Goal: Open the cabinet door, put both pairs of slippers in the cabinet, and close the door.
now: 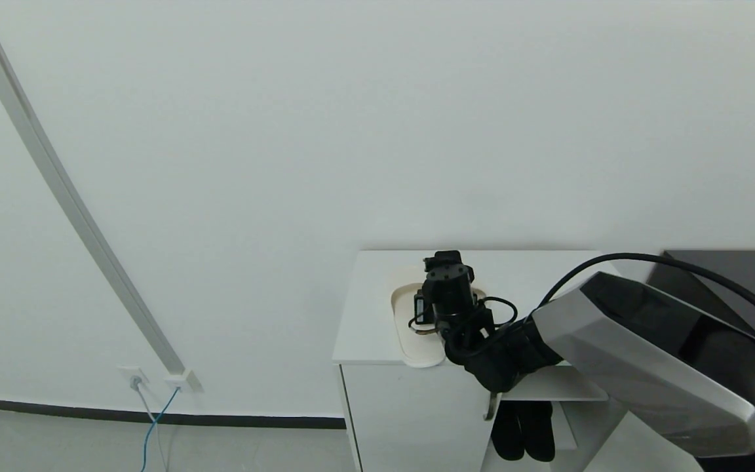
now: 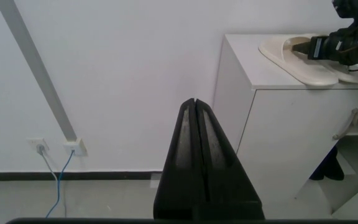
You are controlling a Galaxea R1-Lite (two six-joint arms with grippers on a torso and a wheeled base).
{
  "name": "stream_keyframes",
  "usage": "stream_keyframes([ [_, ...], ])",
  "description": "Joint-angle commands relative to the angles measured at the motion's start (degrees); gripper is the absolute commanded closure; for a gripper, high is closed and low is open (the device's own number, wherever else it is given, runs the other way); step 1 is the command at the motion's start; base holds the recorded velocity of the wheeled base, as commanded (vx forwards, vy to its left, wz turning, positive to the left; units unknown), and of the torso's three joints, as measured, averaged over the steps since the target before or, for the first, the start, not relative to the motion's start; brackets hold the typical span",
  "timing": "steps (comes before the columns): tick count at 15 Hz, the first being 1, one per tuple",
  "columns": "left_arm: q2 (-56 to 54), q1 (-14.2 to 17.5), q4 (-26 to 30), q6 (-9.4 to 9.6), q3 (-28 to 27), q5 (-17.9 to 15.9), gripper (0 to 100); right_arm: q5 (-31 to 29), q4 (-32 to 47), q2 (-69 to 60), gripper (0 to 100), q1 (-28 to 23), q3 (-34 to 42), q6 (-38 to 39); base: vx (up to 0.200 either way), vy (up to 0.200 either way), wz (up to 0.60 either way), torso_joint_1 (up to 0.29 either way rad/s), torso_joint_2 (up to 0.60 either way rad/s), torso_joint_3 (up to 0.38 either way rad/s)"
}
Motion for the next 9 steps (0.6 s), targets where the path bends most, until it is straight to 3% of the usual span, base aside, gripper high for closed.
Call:
stream_keyframes([
  [1, 0.1, 0.0, 0.0, -0.06, 0.0, 0.0, 100, 0.0, 0.0, 0.2, 100, 0.0, 0.0, 0.0, 0.000, 0.000, 0.00, 0.000, 0.00, 0.000],
  [6, 0.1, 0.0, 0.0, -0.06, 0.0, 0.0, 100, -0.1, -0.3, -1.0, 100, 0.0, 1.3, 0.0, 0.000, 0.000, 0.00, 0.000, 0.00, 0.000],
  [9, 0.1, 0.0, 0.0, -0.06, 0.0, 0.1, 100, 1.6, -0.3, -10.7, 100, 0.3, 9.3, 0.0, 0.000, 0.000, 0.00, 0.000, 0.00, 0.000],
])
